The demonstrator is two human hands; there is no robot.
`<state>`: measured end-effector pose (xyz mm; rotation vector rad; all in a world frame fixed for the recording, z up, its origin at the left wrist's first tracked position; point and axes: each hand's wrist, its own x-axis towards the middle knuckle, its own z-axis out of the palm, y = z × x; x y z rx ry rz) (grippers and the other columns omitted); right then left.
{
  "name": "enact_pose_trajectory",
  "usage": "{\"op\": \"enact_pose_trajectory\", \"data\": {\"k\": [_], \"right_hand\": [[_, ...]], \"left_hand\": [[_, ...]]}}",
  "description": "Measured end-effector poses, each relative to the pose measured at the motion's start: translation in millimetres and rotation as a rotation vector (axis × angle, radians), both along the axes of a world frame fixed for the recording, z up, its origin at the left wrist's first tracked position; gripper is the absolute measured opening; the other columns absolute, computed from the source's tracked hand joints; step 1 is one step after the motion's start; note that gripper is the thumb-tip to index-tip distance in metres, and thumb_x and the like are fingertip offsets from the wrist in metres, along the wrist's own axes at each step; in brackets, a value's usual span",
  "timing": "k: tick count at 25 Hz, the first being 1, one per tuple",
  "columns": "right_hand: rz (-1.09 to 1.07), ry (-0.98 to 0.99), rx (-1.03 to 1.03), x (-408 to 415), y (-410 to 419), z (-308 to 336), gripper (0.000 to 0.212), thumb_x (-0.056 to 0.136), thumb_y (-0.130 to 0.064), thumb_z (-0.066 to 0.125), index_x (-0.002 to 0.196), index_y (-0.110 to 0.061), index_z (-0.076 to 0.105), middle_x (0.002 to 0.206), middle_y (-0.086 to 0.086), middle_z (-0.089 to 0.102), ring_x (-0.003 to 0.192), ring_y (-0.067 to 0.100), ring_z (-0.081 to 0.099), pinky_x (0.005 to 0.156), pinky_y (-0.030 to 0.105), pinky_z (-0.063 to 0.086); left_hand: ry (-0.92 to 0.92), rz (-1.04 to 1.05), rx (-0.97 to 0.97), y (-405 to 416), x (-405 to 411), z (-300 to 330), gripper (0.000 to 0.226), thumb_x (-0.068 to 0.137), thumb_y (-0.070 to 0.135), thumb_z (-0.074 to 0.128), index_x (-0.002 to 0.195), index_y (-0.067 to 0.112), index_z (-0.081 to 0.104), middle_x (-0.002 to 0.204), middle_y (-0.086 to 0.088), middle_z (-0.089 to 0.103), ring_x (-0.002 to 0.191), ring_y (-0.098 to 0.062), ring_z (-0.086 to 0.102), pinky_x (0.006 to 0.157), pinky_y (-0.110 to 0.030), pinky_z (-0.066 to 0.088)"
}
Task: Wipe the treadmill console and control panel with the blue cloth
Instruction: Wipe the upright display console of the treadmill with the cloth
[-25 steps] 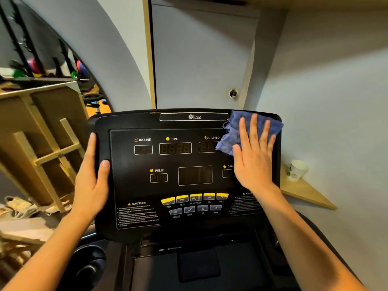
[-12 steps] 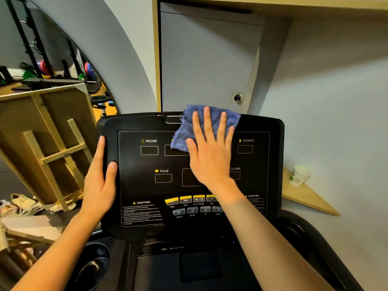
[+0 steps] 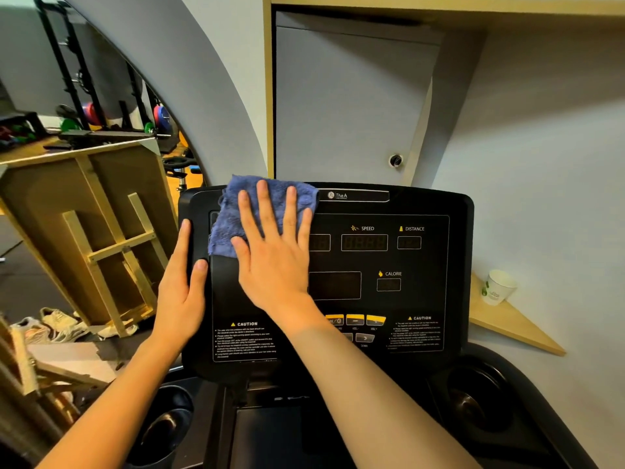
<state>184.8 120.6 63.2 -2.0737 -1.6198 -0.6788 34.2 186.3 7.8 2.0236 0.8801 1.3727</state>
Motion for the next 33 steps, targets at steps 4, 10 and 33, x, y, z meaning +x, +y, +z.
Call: {"op": "enact_pose_trajectory", "data": {"k": [4, 10, 33], "right_hand": [[0.069, -0.012, -0.031, -16, -4, -10, 0.066, 0.107, -0.048, 0.028, 0.163, -0.026, 0.001, 0.171, 0.004, -0.011, 0.154, 0.04, -0.02, 0.123, 0.061, 0.001], [0.098, 0.019, -0.078, -31, -20, -37, 0.068, 0.107, -0.044, 0.033, 0.163, -0.028, -0.001, 0.171, 0.002, -0.013, 0.154, 0.038, -0.019, 0.124, 0.059, 0.001], [0.075, 0.036, -0.164, 16, -107, -127, 0.081, 0.092, -0.033, 0.059, 0.161, -0.035, 0.018, 0.171, -0.005, 0.006, 0.158, 0.028, -0.001, 0.124, 0.051, 0.006]], "left_hand": [[-0.022, -0.024, -0.022, -2, 0, 2, 0.061, 0.101, 0.043, 0.036, 0.157, 0.04, 0.011, 0.159, 0.021, 0.03, 0.144, -0.009, 0.037, 0.116, -0.045, 0.035], [-0.049, -0.084, -0.06, -4, 0, 4, 0.063, 0.101, 0.039, 0.041, 0.156, 0.043, 0.012, 0.154, 0.027, 0.032, 0.139, 0.005, 0.038, 0.113, -0.024, 0.037], [-0.003, -0.027, -0.003, -4, -1, 1, 0.061, 0.101, 0.046, 0.032, 0.157, 0.041, 0.008, 0.157, 0.012, 0.032, 0.138, -0.014, 0.043, 0.107, -0.034, 0.039]]}}
